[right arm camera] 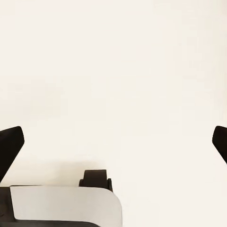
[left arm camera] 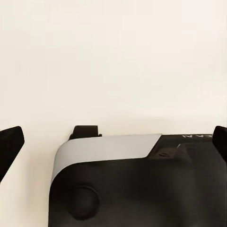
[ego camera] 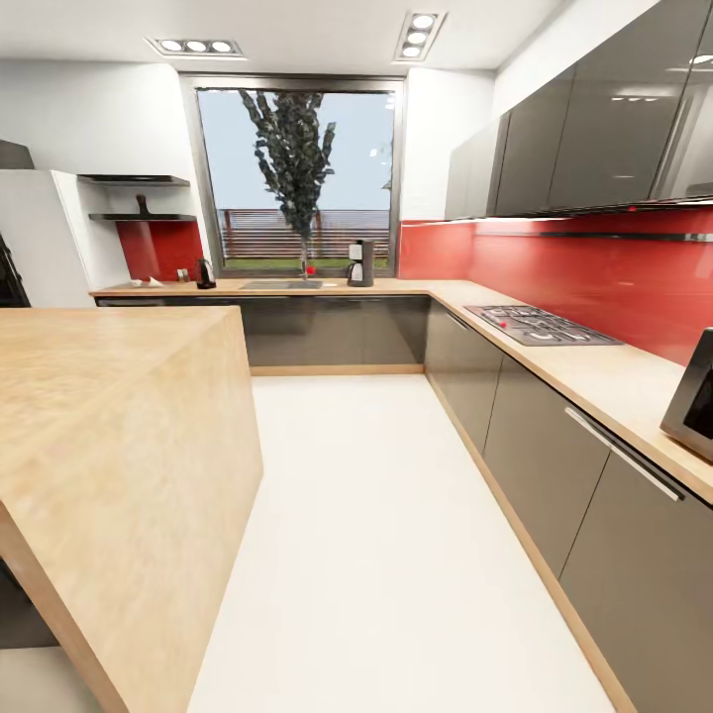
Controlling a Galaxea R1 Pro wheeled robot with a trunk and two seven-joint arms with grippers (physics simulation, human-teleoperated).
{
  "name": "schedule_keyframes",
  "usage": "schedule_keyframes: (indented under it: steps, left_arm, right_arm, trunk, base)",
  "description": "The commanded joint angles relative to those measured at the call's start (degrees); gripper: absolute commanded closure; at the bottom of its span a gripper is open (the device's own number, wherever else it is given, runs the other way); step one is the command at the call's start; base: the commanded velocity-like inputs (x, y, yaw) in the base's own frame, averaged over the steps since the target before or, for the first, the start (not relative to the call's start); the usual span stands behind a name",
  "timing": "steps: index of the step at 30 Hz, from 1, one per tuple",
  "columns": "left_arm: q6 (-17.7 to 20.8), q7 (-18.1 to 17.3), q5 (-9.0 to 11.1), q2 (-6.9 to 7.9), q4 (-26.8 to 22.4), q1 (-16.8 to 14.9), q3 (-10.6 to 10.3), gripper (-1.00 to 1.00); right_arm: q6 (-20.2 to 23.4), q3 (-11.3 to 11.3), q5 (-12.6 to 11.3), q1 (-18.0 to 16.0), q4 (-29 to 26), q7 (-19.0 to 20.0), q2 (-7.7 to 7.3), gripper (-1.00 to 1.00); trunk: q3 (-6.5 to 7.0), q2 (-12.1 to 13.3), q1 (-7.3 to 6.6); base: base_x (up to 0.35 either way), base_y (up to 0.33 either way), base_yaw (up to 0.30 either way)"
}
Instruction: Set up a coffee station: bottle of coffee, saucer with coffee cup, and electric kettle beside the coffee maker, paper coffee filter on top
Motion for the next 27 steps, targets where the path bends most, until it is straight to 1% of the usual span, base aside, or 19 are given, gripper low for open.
schedule_keyframes:
  steps: [1,7,14,27]
  left_arm:
    - [-0.18,-0.01,0.02,-0.01,-0.07,0.02,0.02,-1.0]
    - [-0.27,0.07,0.04,-0.07,-0.07,0.02,0.04,-1.0]
    - [-0.27,0.08,0.04,-0.07,-0.07,0.02,0.04,-1.0]
    - [-0.33,0.05,0.03,0.0,0.01,0.02,0.04,-1.0]
  right_arm:
    - [-0.19,-0.01,-0.04,-0.03,0.04,0.0,0.0,-1.0]
    - [-0.18,0.05,0.11,-0.03,-0.02,0.0,-0.05,-1.0]
    - [-0.14,0.19,0.24,-0.03,0.12,0.0,-0.09,-1.0]
    - [-0.16,0.29,0.26,-0.03,0.26,0.07,-0.01,-1.0]
  trunk:
    - [-0.05,-0.03,0.0]
    - [-0.05,-0.03,0.0]
    - [-0.05,-0.03,0.0]
    - [-0.05,-0.03,0.0]
  base:
    - [0.031,-0.024,0.0]
    - [0.208,-0.184,0.0]
    - [0.273,-0.178,0.0]
    - [0.323,-0.015,0.0]
